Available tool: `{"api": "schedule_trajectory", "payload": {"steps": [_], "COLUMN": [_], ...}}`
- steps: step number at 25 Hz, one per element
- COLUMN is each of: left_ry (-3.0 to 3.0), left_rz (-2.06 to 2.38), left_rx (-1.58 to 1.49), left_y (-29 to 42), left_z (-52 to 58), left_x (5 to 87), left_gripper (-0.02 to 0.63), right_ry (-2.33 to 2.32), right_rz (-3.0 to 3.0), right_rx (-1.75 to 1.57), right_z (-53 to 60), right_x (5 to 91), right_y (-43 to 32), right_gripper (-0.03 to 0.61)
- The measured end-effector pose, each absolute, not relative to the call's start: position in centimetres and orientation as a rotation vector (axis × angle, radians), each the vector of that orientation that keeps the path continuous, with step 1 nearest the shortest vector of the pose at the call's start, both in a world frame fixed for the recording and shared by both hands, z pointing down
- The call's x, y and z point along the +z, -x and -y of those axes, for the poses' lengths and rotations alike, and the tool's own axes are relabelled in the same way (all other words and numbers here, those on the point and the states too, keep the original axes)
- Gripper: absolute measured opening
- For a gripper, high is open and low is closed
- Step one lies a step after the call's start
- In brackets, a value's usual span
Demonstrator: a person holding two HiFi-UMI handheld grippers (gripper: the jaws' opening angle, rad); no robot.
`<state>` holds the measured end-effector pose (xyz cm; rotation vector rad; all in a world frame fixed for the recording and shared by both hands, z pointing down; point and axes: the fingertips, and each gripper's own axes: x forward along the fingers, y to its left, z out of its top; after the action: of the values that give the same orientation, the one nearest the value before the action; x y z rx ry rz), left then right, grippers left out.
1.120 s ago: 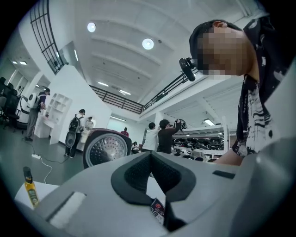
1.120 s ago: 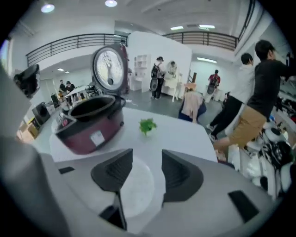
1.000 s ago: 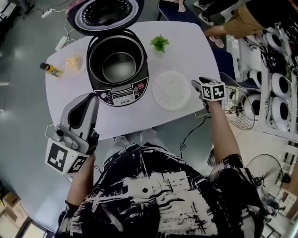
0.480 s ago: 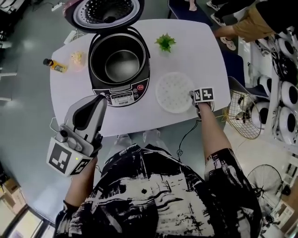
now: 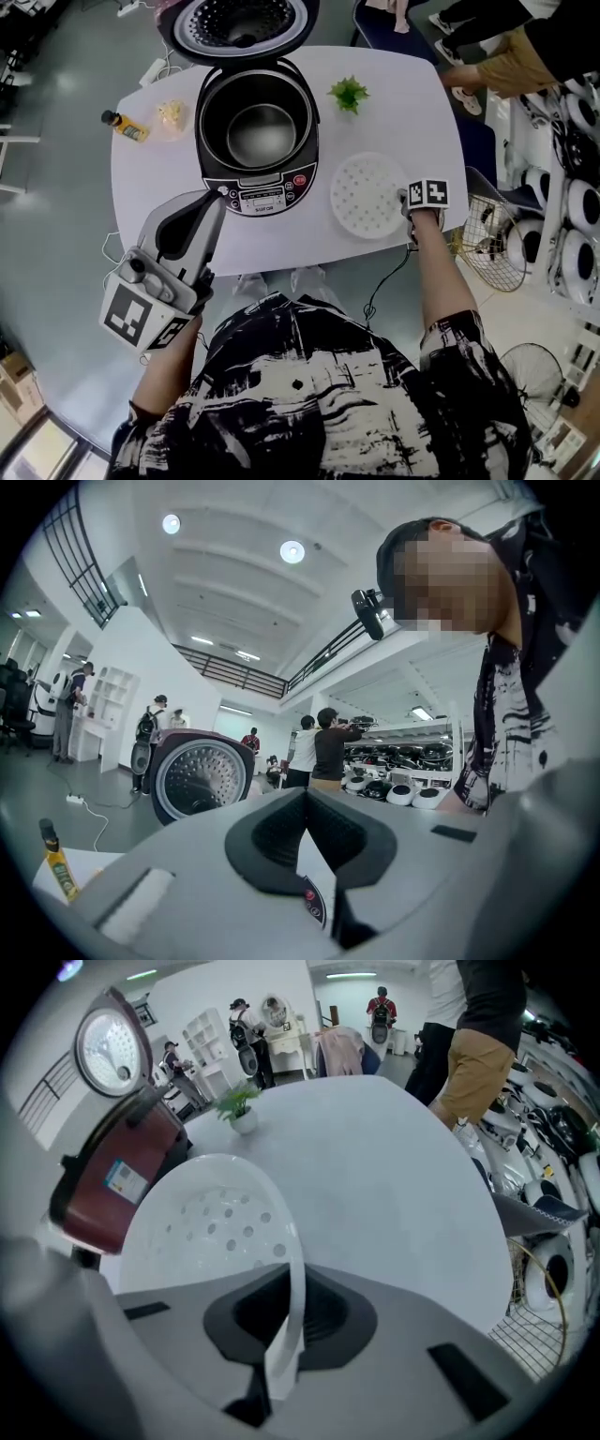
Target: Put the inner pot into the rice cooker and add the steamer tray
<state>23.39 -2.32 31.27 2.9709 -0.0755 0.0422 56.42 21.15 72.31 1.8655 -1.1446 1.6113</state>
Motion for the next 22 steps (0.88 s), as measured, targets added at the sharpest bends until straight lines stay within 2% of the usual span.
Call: {"api": "schedule_trajectory", "payload": {"steps": [7,13,17,22], "left_ry": [-2.965,-2.954,-2.949,-2.935], "left_rz": [0.038,0.064,0.141,0.26], "left_rx": [-0.074,-0.15,-0.162,-0.164], "left_y": [-22.6,-20.0,-17.1,-13.2], "left_z": [2.9,4.1,5.2,6.7], "left_x": [29.8,29.0,29.2,29.6], "left_gripper": [0.005,0.005,0.005,0.005], "right_ry": [-2.0,-1.971,-1.82,-1.728], "right_rz": [1.373,1.718,1.78,1.642], "right_rx": [1.413,1.183,1.159,1.216], "right_z": [-14.6,0.7,9.2,12.8], "right_x": [56.9,45.1,46.0,51.6], "right_y": [-60.8,-55.8,-49.5,-45.5], "right_gripper": [0.0,0.0,0.0,0.0]}}
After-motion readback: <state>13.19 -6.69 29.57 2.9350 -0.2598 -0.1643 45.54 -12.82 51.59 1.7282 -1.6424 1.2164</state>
